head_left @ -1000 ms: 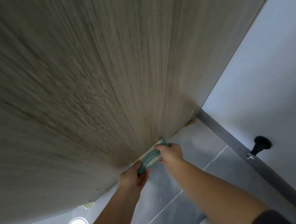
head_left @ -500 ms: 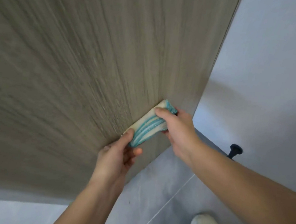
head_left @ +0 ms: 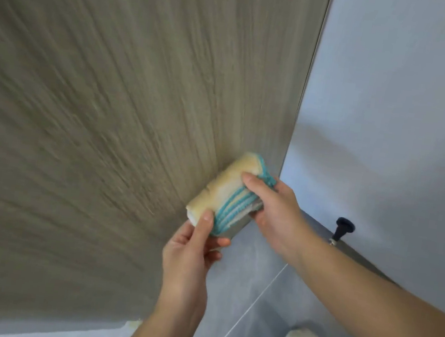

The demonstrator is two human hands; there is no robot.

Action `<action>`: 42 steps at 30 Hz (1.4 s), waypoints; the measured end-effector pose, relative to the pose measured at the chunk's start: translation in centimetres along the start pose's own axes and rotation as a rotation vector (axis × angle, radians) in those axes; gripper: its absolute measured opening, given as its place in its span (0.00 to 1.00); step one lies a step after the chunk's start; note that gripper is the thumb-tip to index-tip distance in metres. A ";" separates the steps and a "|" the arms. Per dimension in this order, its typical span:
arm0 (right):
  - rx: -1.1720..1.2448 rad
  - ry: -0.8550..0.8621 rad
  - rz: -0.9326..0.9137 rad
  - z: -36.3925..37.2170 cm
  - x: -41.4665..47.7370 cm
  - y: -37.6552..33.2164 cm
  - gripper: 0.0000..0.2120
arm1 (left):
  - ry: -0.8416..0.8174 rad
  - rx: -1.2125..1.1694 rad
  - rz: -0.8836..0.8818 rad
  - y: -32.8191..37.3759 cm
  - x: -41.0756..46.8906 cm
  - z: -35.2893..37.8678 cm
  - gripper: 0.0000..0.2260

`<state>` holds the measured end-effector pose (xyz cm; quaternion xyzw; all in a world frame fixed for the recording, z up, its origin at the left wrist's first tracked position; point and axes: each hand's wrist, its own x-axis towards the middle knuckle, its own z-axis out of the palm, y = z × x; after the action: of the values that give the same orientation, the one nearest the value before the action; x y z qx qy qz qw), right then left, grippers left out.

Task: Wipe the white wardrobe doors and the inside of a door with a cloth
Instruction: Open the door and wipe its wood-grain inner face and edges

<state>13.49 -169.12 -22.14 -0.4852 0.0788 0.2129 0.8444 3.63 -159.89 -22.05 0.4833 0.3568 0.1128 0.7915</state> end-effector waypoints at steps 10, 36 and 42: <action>-0.464 0.426 0.466 -14.0 13.0 14.2 0.11 | 0.200 -0.030 -0.603 -16.8 12.9 0.9 0.11; -0.489 0.362 -0.139 -3.4 8.7 3.4 0.04 | 0.099 -0.079 -0.361 -4.2 8.7 2.9 0.06; -0.300 0.224 -0.335 3.1 4.0 -4.8 0.09 | -0.052 -0.124 -0.089 4.1 3.4 4.5 0.05</action>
<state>18.97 -167.46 -18.12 -0.6320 0.0577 0.0243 0.7724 9.81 -159.11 -18.91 0.4198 0.3496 0.0869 0.8331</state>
